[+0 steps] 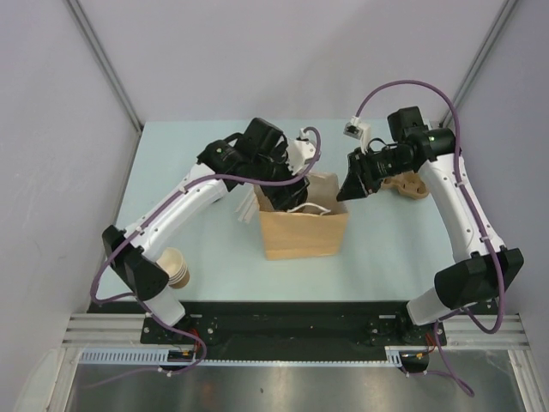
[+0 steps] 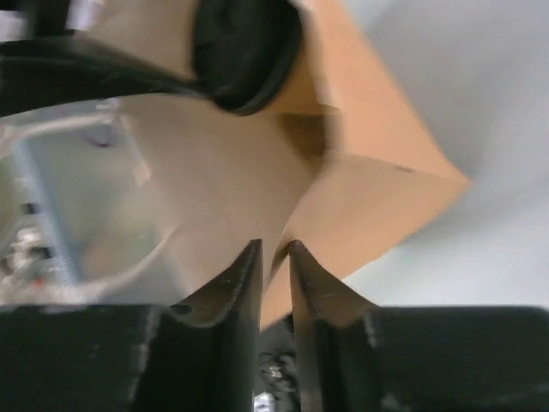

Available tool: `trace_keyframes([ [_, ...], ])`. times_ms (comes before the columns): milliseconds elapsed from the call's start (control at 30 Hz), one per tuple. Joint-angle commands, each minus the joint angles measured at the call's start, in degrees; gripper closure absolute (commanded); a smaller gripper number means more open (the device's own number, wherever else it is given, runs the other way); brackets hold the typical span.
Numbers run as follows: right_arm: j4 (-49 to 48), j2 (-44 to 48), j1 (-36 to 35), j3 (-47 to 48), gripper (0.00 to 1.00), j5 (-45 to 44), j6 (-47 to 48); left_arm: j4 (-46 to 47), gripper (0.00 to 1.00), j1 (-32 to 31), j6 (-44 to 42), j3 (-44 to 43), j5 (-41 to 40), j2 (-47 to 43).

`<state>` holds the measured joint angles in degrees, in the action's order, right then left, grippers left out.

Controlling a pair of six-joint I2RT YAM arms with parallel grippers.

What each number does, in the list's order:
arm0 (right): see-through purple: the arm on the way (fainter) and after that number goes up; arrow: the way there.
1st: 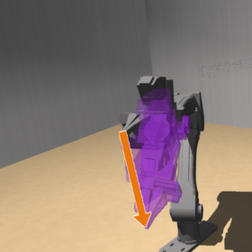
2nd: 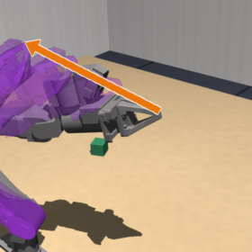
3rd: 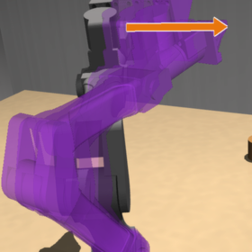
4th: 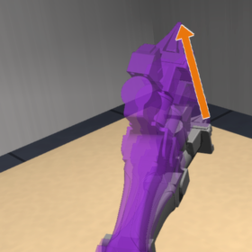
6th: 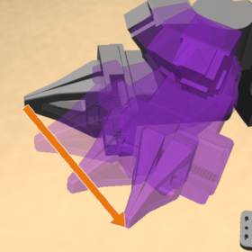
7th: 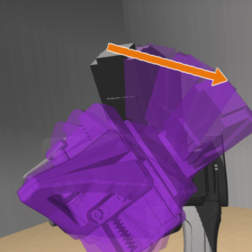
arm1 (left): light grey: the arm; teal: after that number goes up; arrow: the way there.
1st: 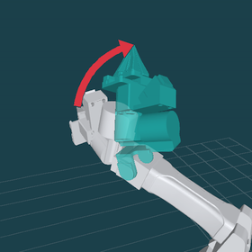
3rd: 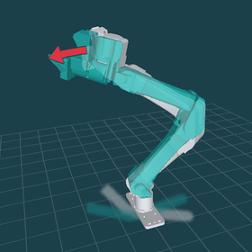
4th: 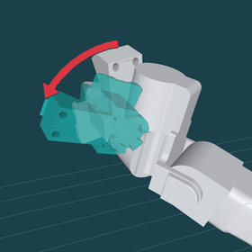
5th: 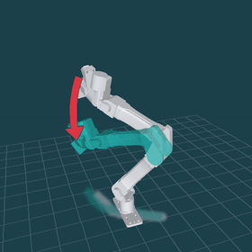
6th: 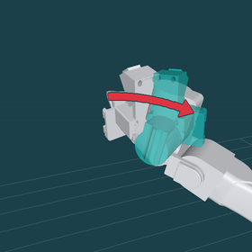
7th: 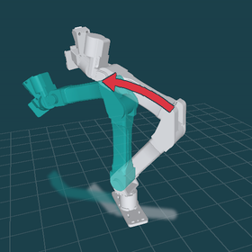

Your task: Pack the takeout coffee

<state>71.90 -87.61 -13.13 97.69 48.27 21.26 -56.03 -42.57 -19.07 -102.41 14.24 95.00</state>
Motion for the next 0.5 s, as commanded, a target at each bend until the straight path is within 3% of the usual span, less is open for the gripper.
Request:
trace_keyframes([
  [0,13.1,3.1,-0.1,1.3,0.52,14.9,5.6,0.0,0.91,0.6,-2.5,0.4,2.8,-3.9],
  [33,13.4,3.8,-0.1,0.8,0.36,14.1,6.5,0.0,0.91,0.6,-3.0,0.5,3.0,-4.1],
  [133,13.5,2.9,-0.1,1.6,0.21,7.8,7.7,-0.2,0.91,0.7,-3.7,1.4,4.3,-4.7],
  [300,5.4,0.3,1.4,10.3,0.16,0.1,3.8,-0.6,0.91,0.7,-4.0,2.0,6.2,-5.2],
  [467,-8.1,-0.4,-1.5,11.9,0.06,-7.6,1.2,-0.4,0.91,0.7,-3.8,2.9,7.6,-6.3],
])
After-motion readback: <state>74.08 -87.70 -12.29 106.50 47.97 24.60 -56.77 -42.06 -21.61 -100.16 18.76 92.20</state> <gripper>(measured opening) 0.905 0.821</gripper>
